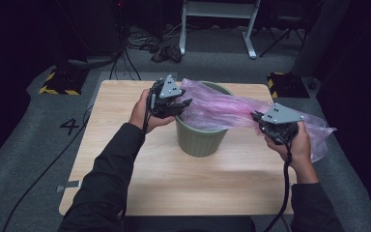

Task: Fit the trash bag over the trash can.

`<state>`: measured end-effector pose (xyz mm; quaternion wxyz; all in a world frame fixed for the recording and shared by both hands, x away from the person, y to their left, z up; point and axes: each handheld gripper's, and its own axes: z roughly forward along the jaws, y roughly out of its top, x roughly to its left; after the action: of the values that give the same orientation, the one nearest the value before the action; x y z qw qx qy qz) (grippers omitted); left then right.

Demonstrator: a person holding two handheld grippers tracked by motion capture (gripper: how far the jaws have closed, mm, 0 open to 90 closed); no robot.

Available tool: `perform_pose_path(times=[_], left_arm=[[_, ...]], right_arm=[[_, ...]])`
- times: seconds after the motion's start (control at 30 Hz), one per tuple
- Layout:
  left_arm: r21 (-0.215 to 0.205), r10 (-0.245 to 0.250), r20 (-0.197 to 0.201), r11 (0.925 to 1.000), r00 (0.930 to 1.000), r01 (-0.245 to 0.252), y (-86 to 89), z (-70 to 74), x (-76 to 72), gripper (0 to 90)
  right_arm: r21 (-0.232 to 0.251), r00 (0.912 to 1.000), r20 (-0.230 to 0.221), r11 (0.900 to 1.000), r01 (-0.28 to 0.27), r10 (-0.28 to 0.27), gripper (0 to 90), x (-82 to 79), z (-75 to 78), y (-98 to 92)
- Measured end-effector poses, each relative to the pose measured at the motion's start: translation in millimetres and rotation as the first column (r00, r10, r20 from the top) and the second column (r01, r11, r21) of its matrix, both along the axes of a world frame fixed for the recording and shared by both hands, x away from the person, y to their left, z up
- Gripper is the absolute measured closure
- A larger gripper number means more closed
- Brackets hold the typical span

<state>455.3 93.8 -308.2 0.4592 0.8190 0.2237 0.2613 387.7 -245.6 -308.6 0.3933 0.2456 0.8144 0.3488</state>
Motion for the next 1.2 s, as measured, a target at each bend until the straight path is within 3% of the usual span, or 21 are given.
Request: perform_pose_path(times=[0.17,0.3,0.37,0.43,0.47,0.53,0.57,0.6,0.73,0.9,1.0,1.07,1.2], left_arm=[[0.019,0.001,-0.022,0.9998,0.9998,-0.001,-1.6,-0.7,7.4,63.0],[0.062,-0.011,-0.022,0.998,0.9997,0.013,-10.5,0.0,11.2,67.0],[0.085,-0.019,-0.029,0.9962,0.9994,0.022,-14.3,-0.4,13.9,71.2],[0.103,-0.017,-0.037,0.9945,0.9992,0.021,-16.9,-0.6,17.2,72.6],[0.112,-0.019,-0.041,0.9934,0.999,0.023,-17.7,-0.1,19.1,75.4],[0.117,-0.019,-0.045,0.9929,0.9988,0.024,-20.1,0.5,22.1,76.5],[0.124,-0.022,-0.049,0.9918,0.9985,0.028,-21.7,1.0,23.0,77.8],[0.138,-0.029,-0.052,0.9897,0.9982,0.036,-23.6,2.0,24.0,77.8],[0.17,-0.075,-0.057,0.9819,0.9956,0.083,-37.5,6.6,22.0,78.8],[0.203,-0.109,-0.067,0.9716,0.9918,0.12,-48.6,8.2,19.3,79.2],[0.215,-0.145,-0.084,0.9633,0.9858,0.16,-54.5,7.8,17.6,79.3],[0.231,-0.159,-0.086,0.9572,0.9835,0.175,-57.1,7.2,16.4,79.3],[0.221,-0.184,-0.098,0.9544,0.9781,0.201,-54.2,9.3,14.2,78.1]], right_arm=[[0.009,0.9995,0.0,0.999,-0.03,0.03,88.8,-2.5,2.7,-5.6],[-0.017,0.9983,0.005,0.998,-0.058,0.058,88.8,-4.5,6.5,1.0],[-0.043,0.9937,0.004,0.993,-0.112,0.112,88.7,-7.8,10.0,9.4],[-0.055,0.9916,0.005,0.99,-0.129,0.129,88.8,-9.0,10.8,12.3],[-0.071,0.9851,-0.003,0.983,-0.172,0.172,88.8,-12.4,11.8,17.3],[-0.078,0.9811,-0.006,0.978,-0.193,0.193,88.8,-14.1,12.2,18.9],[-0.086,0.9711,-0.004,0.967,-0.238,0.239,88.8,-18.1,13.2,20.5],[-0.086,0.9711,-0.004,0.967,-0.238,0.239,88.8,-18.1,13.2,20.5],[-0.072,0.9481,-0.009,0.945,-0.318,0.318,88.7,-21.7,18.2,23.4],[-0.068,0.9357,-0.007,0.933,-0.352,0.353,88.5,-21.7,24.4,29.1],[-0.061,0.934,0.005,0.932,-0.356,0.357,88.2,-20.0,28.7,35.3],[-0.056,0.9393,0.008,0.938,-0.342,0.343,88.2,-17.1,30.8,39.7],[-0.046,0.9485,-0.001,0.947,-0.317,0.317,87.7,-8.1,32.4,46.1]])
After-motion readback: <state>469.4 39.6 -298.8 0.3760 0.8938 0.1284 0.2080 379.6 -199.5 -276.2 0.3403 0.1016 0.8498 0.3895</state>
